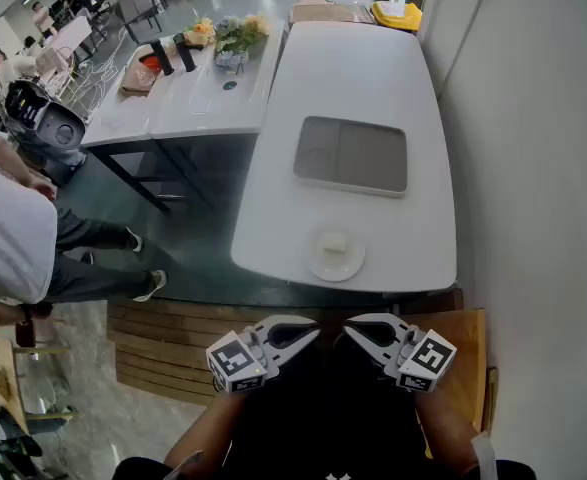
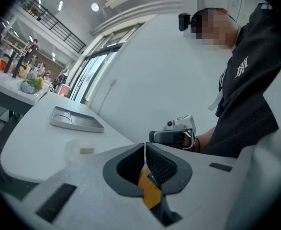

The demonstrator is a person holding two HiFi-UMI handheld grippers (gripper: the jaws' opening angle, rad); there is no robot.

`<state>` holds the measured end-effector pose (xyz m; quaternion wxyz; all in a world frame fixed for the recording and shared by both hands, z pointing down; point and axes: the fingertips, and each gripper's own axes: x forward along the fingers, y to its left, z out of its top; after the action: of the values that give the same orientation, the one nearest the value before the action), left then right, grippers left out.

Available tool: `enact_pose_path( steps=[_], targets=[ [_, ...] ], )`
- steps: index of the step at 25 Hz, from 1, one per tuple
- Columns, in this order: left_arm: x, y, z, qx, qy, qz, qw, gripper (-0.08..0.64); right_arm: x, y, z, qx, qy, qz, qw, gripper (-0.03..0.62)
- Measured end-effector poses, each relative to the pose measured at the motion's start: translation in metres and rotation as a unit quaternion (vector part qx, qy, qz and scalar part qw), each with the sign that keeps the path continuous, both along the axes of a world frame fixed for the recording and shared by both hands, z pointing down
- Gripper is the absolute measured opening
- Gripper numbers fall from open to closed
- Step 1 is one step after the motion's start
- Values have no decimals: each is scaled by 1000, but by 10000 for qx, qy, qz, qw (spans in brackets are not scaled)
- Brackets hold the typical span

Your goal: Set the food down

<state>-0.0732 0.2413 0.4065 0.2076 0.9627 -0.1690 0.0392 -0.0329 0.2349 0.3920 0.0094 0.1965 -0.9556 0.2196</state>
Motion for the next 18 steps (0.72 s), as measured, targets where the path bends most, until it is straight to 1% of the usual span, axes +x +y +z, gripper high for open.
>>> enact_pose_path(
  steps=[6, 9, 12, 16, 18],
  targets=[
    [-8, 2, 5, 46, -146, 51, 9999, 13, -9, 1, 5, 69, 233, -82, 9997, 3],
    [-13, 4, 7, 43, -81, 88, 9999, 12, -14, 0, 7, 108, 328, -104, 9993, 3],
    [-19, 3, 10, -23, -77, 13, 10000, 14, -17, -1, 10, 137, 490, -67, 9987, 3],
    [-31, -2, 16, -130, -66, -70, 9999, 12, -17, -7, 17, -30, 657, 14, 9978, 6],
    [-37, -6, 18, -271, -33, -57, 9996, 14, -16, -12, 18, -194, 698, 65, 9974, 6]
  ],
)
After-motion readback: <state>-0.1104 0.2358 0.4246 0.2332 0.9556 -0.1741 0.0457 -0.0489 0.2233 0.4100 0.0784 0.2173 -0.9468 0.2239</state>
